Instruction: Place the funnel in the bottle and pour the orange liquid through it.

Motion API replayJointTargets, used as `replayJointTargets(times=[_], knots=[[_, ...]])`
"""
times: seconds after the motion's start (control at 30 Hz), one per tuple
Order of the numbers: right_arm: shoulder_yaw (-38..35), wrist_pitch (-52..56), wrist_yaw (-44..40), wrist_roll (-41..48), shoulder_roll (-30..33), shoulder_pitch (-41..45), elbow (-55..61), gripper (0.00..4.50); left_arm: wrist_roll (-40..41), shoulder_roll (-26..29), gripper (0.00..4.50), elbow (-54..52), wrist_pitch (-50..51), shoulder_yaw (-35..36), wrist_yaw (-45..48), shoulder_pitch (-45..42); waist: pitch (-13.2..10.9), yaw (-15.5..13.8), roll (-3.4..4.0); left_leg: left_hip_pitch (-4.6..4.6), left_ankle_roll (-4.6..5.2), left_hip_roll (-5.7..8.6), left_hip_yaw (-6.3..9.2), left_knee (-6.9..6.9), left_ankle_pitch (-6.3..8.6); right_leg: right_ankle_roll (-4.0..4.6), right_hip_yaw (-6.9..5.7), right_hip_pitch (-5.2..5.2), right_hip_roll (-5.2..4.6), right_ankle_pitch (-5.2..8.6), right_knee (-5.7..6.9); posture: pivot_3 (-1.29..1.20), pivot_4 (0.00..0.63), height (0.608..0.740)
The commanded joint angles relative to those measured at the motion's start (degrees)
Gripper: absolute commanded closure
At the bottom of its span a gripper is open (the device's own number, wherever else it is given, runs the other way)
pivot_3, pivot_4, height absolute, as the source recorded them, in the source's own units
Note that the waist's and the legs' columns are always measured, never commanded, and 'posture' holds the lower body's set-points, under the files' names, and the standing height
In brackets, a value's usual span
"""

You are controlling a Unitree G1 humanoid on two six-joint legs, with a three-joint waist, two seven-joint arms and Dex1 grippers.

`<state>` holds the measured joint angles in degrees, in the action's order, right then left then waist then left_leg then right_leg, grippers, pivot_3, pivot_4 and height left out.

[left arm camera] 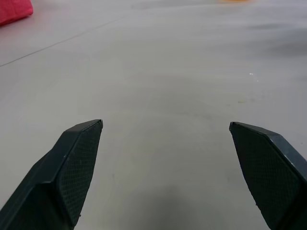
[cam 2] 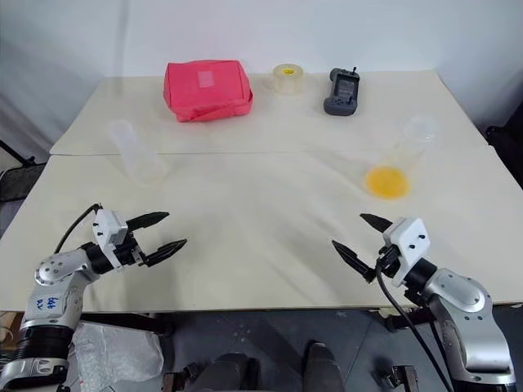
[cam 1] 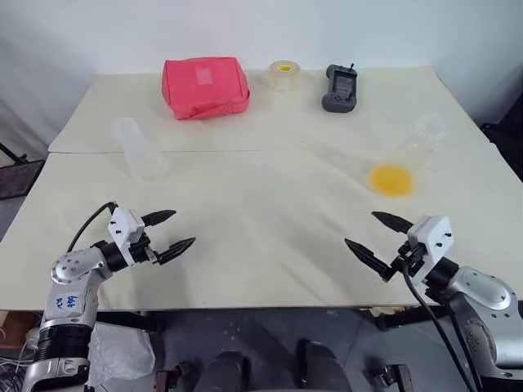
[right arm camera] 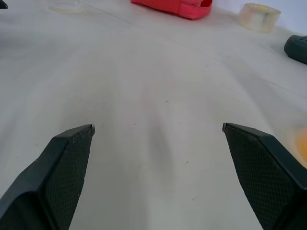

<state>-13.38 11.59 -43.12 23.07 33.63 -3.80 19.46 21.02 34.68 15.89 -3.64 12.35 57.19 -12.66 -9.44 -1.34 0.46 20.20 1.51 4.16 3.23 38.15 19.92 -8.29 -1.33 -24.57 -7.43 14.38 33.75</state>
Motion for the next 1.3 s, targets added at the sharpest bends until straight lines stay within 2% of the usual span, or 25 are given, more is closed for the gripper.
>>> replayJointTargets(times=[0.03,0.17,0.47,0.67,0.77,0.87,0.97,1.1,1.3], knots=[[0.2,-0.5,0.6,0.1,-0.4,-0.3,1.4,0.02,1.0,-0.2,0.00,-2.1,0.3,0.5,-0.5,-0.7,0.0,0.0,0.00,0.00,0.00,0.00,0.00,0.00,0.00,0.00,0.00,0.00,0.00,0.00,0.00,0.00,0.150,0.740],[0.6,-0.6,1.0,0.1,-0.6,-0.3,1.4,0.02,1.7,-0.7,0.00,-3.8,3.8,0.2,-1.7,-0.6,0.0,0.0,0.00,0.00,0.00,0.00,0.00,0.00,0.00,0.00,0.01,0.00,0.00,0.00,0.00,0.00,0.150,0.740],[1.9,-0.1,0.5,0.8,-0.7,2.2,0.7,0.02,0.8,-1.4,0.00,-8.0,3.6,1.2,-5.4,-0.1,0.0,0.0,-0.01,0.00,0.00,-0.01,0.00,0.00,0.00,-0.01,0.00,-0.01,0.01,-0.01,0.01,0.00,0.150,0.740],[2.2,1.5,-1.2,3.0,-0.1,6.0,0.2,0.02,1.9,-0.2,0.00,-15.6,7.7,8.6,-14.5,4.3,0.0,0.3,-0.03,0.00,-0.03,-0.06,0.00,-0.01,0.01,-0.01,0.01,-0.02,0.04,-0.01,0.02,0.00,0.150,0.740],[2.4,4.9,-3.0,7.6,0.0,9.8,1.4,0.02,3.2,0.3,0.00,-21.4,13.6,14.9,-21.6,8.2,-0.1,0.8,-0.09,0.01,-0.06,-0.11,0.00,-0.01,0.03,-0.01,0.04,-0.04,0.05,-0.01,0.01,0.00,0.150,0.740],[2.7,7.2,-4.7,11.6,-0.1,12.3,2.6,0.02,3.2,-0.5,0.00,-22.9,18.1,18.1,-28.9,7.5,-0.1,0.3,-0.15,0.00,-0.08,-0.13,0.04,0.00,0.04,-0.01,0.04,-0.02,0.05,0.00,0.00,0.00,0.150,0.740],[4.2,8.5,-8.3,13.5,1.4,13.9,3.3,0.02,1.0,-0.8,0.00,-19.4,19.2,17.8,-34.3,3.1,-0.2,-0.4,-0.27,0.01,-0.09,-0.05,0.16,0.07,0.02,-0.01,-0.03,0.01,0.04,0.00,-0.10,0.00,0.150,0.740],[4.7,7.7,-8.4,12.1,1.3,16.6,1.4,0.02,-2.4,-1.4,0.00,-12.2,17.4,13.8,-38.0,-5.9,-0.2,-0.8,-0.43,0.03,-0.07,0.06,0.22,0.11,0.01,-0.01,-0.08,0.05,0.00,-0.01,0.01,0.00,0.150,0.740],[6.0,6.4,-8.3,10.3,0.4,16.1,1.5,0.02,-9.0,-1.3,0.00,7.0,10.4,7.7,-40.0,-20.5,-0.2,-0.2,-0.52,0.07,-0.08,0.04,0.22,0.09,0.00,-0.09,-0.31,-0.01,0.03,-0.05,0.11,0.00,0.150,0.740]])
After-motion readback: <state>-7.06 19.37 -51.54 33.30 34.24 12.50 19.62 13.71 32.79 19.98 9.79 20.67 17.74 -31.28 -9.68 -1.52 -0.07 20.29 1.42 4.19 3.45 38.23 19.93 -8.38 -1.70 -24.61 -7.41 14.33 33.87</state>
